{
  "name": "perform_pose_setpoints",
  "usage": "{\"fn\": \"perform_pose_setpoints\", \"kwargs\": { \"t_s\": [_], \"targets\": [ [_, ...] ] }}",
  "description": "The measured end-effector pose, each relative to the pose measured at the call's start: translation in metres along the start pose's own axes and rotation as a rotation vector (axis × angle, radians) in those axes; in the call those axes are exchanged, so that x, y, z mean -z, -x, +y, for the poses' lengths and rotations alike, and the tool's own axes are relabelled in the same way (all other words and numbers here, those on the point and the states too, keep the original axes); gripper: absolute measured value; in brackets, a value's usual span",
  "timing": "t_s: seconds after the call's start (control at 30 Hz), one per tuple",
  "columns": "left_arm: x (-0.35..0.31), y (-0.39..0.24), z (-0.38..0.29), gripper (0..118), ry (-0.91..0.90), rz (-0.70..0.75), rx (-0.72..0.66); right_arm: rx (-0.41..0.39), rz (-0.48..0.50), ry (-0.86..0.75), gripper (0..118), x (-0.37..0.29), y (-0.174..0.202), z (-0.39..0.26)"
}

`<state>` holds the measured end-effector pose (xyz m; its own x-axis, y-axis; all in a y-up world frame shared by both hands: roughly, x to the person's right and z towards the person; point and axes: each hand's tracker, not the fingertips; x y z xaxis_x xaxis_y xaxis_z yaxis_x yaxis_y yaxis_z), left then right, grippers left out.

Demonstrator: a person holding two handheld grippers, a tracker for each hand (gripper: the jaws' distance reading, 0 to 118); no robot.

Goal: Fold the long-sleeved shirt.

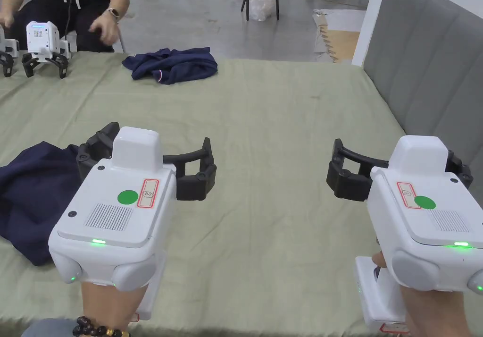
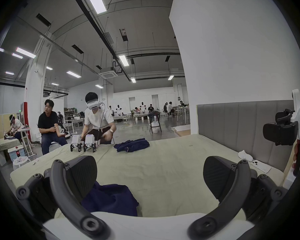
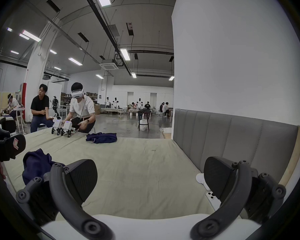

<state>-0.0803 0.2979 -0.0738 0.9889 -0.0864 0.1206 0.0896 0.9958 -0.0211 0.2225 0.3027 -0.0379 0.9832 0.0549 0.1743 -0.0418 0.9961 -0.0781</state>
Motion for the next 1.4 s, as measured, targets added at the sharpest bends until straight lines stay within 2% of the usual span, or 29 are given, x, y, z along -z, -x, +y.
{"fn": "perform_pose_setpoints", "kwargs": {
  "t_s": [0.37,0.4,0.43,0.47,0.5,0.53,0.6,0.63,0.7,0.77,0.9,1.03,1.13,1.23,1.4],
  "targets": [
    [0.0,-0.001,-0.006,110,0.008,-0.016,-0.008,0.006,-0.022,0.005,118,-0.003,-0.004,0.001],
    [-0.002,0.0,-0.006,101,0.005,-0.036,-0.018,0.021,-0.012,0.01,105,-0.004,-0.005,0.002],
    [-0.005,0.0,-0.005,78,-0.001,-0.054,-0.027,0.023,-0.015,0.007,73,-0.004,-0.005,0.001],
    [-0.004,0.0,-0.005,33,0.004,-0.046,-0.018,0.012,-0.04,0.013,23,-0.003,-0.004,0.0],
    [-0.002,-0.002,-0.005,8,0.028,-0.012,0.021,-0.011,-0.076,0.032,0,-0.002,-0.004,0.0],
    [-0.004,-0.02,-0.016,5,0.02,0.026,0.055,-0.006,-0.065,0.048,0,-0.004,-0.004,0.003],
    [-0.006,-0.021,-0.02,4,0.021,-0.02,0.035,0.039,0.003,0.089,0,-0.007,-0.008,0.005],
    [-0.007,-0.025,-0.024,4,0.022,-0.013,0.026,0.032,-0.016,0.07,0,-0.006,-0.006,0.003],
    [-0.005,0.0,-0.017,4,0.004,0.023,0.008,0.028,-0.025,0.063,0,-0.005,0.004,0.005],
    [-0.007,0.015,-0.019,4,0.007,0.048,0.0,0.034,0.01,0.059,0,0.001,0.018,0.007],
    [-0.031,0.063,-0.01,4,0.018,0.193,0.005,0.054,0.151,0.021,0,0.013,0.075,0.016],
    [-0.066,0.124,-0.01,4,0.042,0.375,-0.012,0.06,0.366,-0.001,0,0.017,0.156,0.022],
    [-0.09,0.154,-0.011,4,0.063,0.453,-0.011,0.057,0.508,-0.003,0,0.01,0.206,0.024],
    [-0.101,0.169,-0.011,4,0.082,0.467,-0.028,0.04,0.537,0.009,0,0.011,0.237,0.022],
    [-0.083,0.177,-0.014,5,0.176,0.429,-0.058,0.023,0.615,0.035,0,0.016,0.253,0.019]
  ]
}}
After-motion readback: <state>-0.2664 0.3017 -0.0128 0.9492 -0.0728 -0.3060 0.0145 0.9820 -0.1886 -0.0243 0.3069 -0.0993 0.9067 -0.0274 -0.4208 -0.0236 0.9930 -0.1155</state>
